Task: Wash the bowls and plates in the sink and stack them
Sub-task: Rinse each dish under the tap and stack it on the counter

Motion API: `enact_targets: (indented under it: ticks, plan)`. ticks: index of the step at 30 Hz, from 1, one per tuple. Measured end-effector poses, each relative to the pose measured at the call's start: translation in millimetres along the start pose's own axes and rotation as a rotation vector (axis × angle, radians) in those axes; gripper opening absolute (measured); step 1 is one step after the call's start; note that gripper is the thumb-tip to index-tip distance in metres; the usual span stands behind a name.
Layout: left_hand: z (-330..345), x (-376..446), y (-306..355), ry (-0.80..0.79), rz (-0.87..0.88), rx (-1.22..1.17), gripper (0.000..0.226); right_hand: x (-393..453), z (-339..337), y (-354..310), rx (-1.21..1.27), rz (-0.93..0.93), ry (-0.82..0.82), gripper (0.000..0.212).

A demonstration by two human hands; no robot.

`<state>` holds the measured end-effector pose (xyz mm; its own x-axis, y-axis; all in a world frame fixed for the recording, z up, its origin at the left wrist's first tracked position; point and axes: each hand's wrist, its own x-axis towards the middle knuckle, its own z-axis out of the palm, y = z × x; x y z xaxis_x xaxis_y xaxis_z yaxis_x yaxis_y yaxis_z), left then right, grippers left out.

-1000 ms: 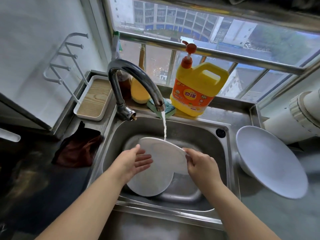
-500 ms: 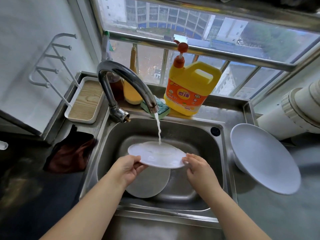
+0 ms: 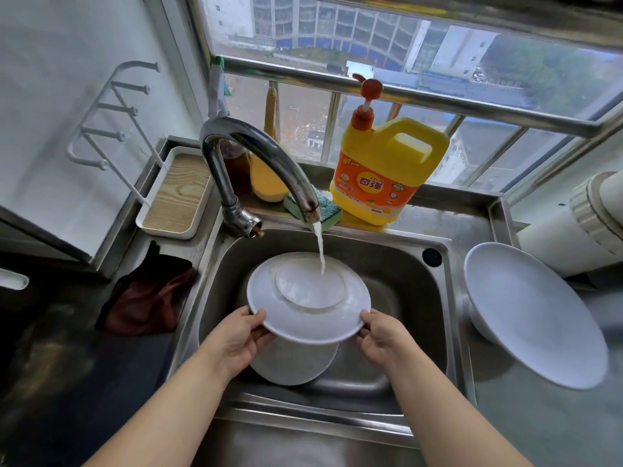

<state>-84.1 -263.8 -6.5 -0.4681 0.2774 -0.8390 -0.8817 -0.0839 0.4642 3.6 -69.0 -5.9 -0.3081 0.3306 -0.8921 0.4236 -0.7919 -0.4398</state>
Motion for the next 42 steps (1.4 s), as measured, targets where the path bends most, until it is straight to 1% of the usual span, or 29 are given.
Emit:
enact_targets:
  ticks: [2,5,8,10,14,20,25,29,34,36,38,42]
  plan:
    - [-1,4,0,0.026,0.021,0.04,0.017,1,-1,0,-0.001,-0.027,-0.023,0.024]
    - [0,10,-2,0.108,0.044,0.122,0.014,-1,-5,1,0.022,-0.076,-0.041,0.02]
    - [5,13,-4,0.162,0.04,0.137,0.019,-2,-8,1,0.042,-0.096,-0.034,0.019]
    - [10,12,-5,0.164,0.032,0.13,0.023,-2,-12,2,0.048,-0.105,-0.033,0.019]
    - [16,12,-9,0.161,-0.008,0.182,0.025,-3,-23,2,0.05,-0.148,-0.038,0.019]
    - [23,16,-23,0.143,-0.114,0.258,0.025,-10,-48,8,0.007,-0.215,-0.057,0.022]
    - [28,18,-33,0.123,-0.153,0.307,0.017,-12,-71,14,0.028,-0.254,-0.086,0.023]
    - [35,15,-32,0.105,-0.07,0.303,0.014,-9,-76,18,0.107,-0.26,-0.101,0.021]
    - [35,6,-17,0.115,0.133,0.347,0.017,2,-68,20,0.203,-0.209,-0.117,0.021]
    - [33,-1,-10,0.117,0.232,0.352,0.02,6,-58,19,0.226,-0.179,-0.127,0.021]
    - [29,-7,-2,0.125,0.33,0.362,0.018,10,-44,17,0.228,-0.159,-0.134,0.022]
    - [13,-18,10,0.161,0.486,0.452,0.024,18,-12,18,0.226,-0.087,-0.135,0.025]
